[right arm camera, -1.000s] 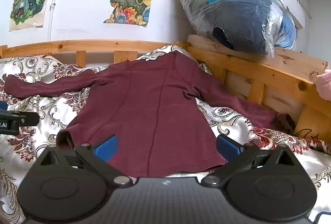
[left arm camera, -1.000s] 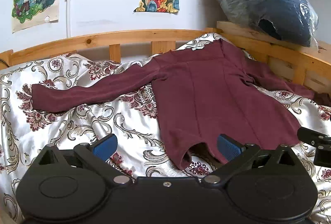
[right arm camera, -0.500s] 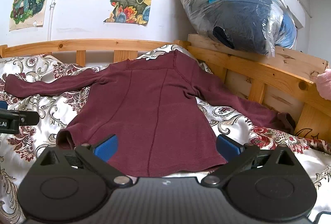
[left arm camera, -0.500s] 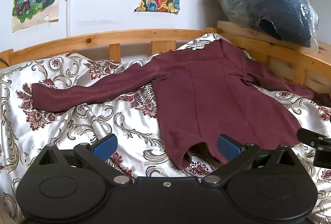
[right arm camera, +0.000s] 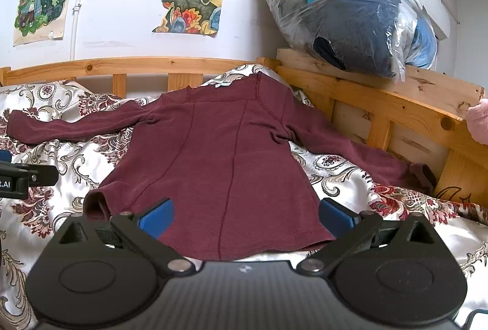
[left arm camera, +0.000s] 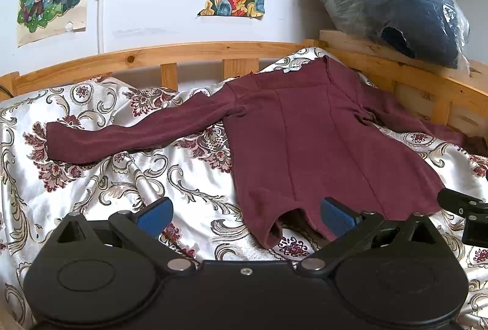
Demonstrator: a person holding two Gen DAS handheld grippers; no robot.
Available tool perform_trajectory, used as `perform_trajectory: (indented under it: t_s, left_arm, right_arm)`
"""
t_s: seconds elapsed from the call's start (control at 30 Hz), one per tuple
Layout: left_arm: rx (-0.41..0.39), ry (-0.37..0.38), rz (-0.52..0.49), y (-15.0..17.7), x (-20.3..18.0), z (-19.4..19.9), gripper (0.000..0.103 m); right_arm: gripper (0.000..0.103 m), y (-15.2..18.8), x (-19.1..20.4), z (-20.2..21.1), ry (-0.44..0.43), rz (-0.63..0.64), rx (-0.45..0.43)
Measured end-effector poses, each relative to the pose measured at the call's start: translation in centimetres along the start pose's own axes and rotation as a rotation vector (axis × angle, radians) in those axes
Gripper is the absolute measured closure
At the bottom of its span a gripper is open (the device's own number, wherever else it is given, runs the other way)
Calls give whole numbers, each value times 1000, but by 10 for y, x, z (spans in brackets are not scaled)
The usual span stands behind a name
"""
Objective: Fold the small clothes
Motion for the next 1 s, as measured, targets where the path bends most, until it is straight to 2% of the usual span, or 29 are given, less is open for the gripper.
perform_trajectory:
  t_s: [1.0]
  left_arm:
    - [7,2,7,2,1,-1,1]
  right_arm:
    - [0,2,-2,-2,-11,-25,19]
Point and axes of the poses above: each gripper's, at about its wrist camera, not at the fingertips, and z roughly against the way its jaws point, x to its left, y to its underside, the point moved 5 cm from there along -z, roughly the way its jaws point
